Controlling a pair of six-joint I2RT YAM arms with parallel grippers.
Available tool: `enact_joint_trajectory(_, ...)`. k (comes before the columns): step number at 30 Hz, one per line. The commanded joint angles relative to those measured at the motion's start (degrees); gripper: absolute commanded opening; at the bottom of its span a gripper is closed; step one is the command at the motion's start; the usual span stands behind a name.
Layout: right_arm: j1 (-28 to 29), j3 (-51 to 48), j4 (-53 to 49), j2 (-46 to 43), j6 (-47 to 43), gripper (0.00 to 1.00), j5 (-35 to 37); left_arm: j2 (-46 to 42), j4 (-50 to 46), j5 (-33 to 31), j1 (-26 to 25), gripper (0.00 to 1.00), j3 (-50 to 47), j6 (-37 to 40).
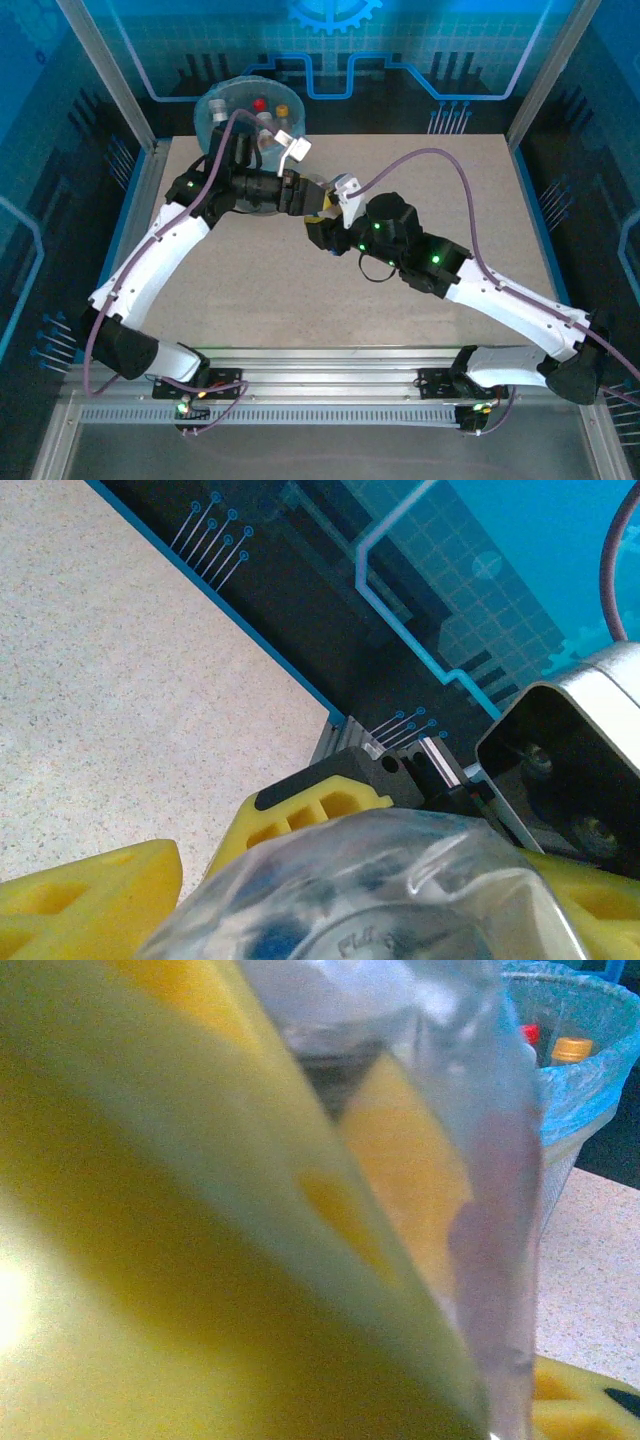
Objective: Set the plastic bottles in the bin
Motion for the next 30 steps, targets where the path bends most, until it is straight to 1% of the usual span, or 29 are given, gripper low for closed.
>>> enact_joint_trajectory(1, -0.90, -0.05, 3.83, -1.86, -0.85, 0.53, -0.34, 0.53, -0.06, 0.48, 0.09, 0.72, 0.26, -0.47)
enact_joint_trajectory(2, -0.98, -0.01, 3.71, -1.93, -0.78, 0.53, -0.28, 0.54, 0.15, 0.43, 0.03, 0.70, 0.07, -0.65)
enact_joint_trajectory(7, -1.16, -1.22, 4.44, -3.02, -0.35, 0.55, 0.28, 0.18, 0.85, -0.70, 0.21, 0.64, -0.29, -1.52)
enact_joint_trajectory(11, -1.23, -1.81, 4.07, -3.29, 0.17, 0.56, 0.83, 0.05, 1.65, -0.84, 0.61, 0.53, 0.21, -2.67)
enact_joint_trajectory(12, -1.17, -1.77, 3.94, -3.27, 0.21, 0.57, 0.87, 0.01, 1.80, -0.86, 0.70, 0.51, 0.32, -2.93)
enact_joint_trajectory(16, -1.24, -1.25, 2.51, -2.92, 0.71, 0.74, 2.31, -0.52, 2.53, -2.02, 1.48, 0.44, 1.08, -3.82)
enact_joint_trajectory(20, -1.30, 0.52, -0.56, -1.74, 1.25, 0.93, 6.34, -1.36, 4.52, -4.29, 3.20, 0.32, 1.37, -5.38)
enact_joint_trajectory(22, -1.38, 1.63, -2.02, -1.21, 1.25, 0.97, 7.81, -1.32, 5.63, -5.47, 4.68, 0.28, 2.15, -7.09)
enact_joint_trajectory(23, -1.36, 2.27, -2.60, -1.01, 1.25, 0.99, 8.37, -1.20, 5.97, -6.21, 5.68, 0.28, 2.99, -7.84)
enact_joint_trajectory(24, -1.41, 2.76, -2.88, -0.99, 1.07, 1.00, 8.60, -0.93, 5.99, -7.27, 6.68, 0.27, 3.97, -8.14)
enact_joint_trajectory(25, -1.56, 3.20, -2.93, -0.99, 0.78, 1.00, 8.83, -0.60, 5.71, -9.03, 7.80, 0.23, 5.41, -8.05)
enact_joint_trajectory(27, -1.76, 4.15, -2.84, -0.91, 0.20, 1.00, 9.50, 0.36, 4.13, -13.32, 9.84, 0.19, 9.33, -6.85)
enact_joint_trajectory(28, -1.92, 4.74, -2.81, -0.77, 0.19, 1.00, 10.02, 1.01, 3.07, -16.64, 10.88, 0.16, 11.67, -5.65)
enact_joint_trajectory(30, -2.12, 5.99, -3.42, -0.38, 0.56, 1.00, 11.51, 2.49, 1.79, -23.59, 12.69, 0.15, 15.63, -3.46)
